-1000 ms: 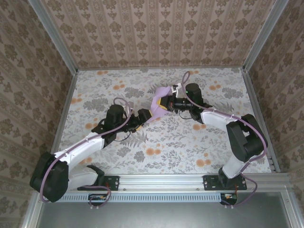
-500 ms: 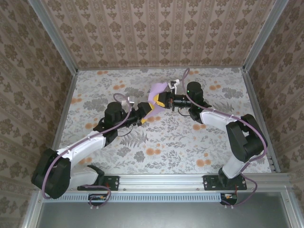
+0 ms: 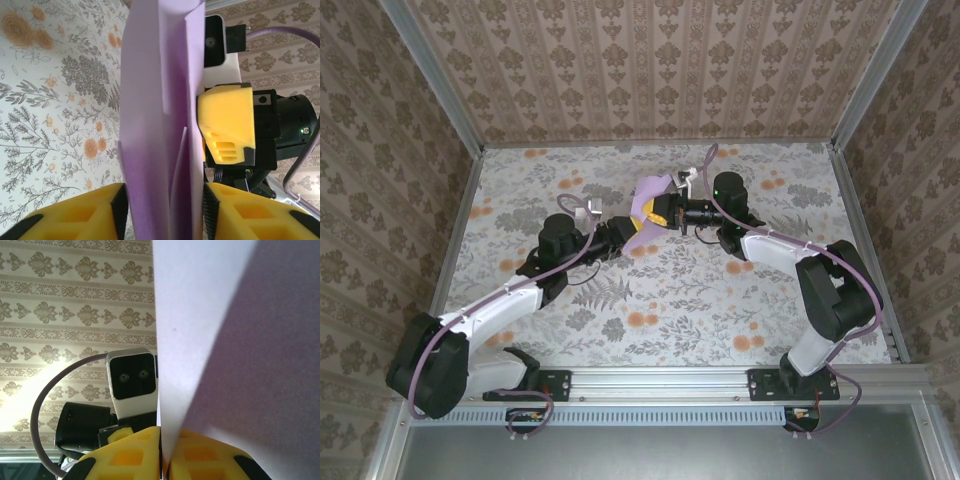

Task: Fold a paper plane with a square sheet of paper (pick it up from the middle)
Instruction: Turn over the paper at the center of the table.

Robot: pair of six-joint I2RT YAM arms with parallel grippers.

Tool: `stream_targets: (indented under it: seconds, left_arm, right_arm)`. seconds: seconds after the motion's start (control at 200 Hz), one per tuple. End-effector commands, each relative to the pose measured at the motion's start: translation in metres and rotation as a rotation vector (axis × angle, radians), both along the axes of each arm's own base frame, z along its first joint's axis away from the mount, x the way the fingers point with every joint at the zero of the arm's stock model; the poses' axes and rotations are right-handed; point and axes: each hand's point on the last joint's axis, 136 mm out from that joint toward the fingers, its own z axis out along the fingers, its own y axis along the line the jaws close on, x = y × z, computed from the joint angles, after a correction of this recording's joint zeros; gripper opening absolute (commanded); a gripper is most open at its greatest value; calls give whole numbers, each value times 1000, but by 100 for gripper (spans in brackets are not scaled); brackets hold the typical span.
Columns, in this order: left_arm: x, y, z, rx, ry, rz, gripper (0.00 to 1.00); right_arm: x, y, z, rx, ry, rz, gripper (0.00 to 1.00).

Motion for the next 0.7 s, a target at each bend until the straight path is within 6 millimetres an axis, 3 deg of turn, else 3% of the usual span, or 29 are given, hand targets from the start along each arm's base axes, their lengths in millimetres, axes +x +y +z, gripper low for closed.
stream_targets:
  seconds: [0.0,0.27,0.33,0.425,0.56,0.7]
  left_arm:
    - [5,7,13,10,-61,28,40]
    - [7,11,9,38,-69,35,20]
    - [7,13,5,53,-66,37,18]
    - [8,18,-3,99,-55,46,16]
    - [7,36,-30,302,-18,68,12]
    - [3,69,-53,599,5,93,8]
  right_arm:
    - [-7,1,-2,0,0,34,15]
    - [-9,0,-13,-51,20,40,20]
    - [-9,-3,-18,-81,31,35,24]
    - [-8,-16,-29,-168,41,-5,41]
    - [-8,-40,-40,-299,23,-74,56]
    - [-8,-64,-52,-414,18,-141,62]
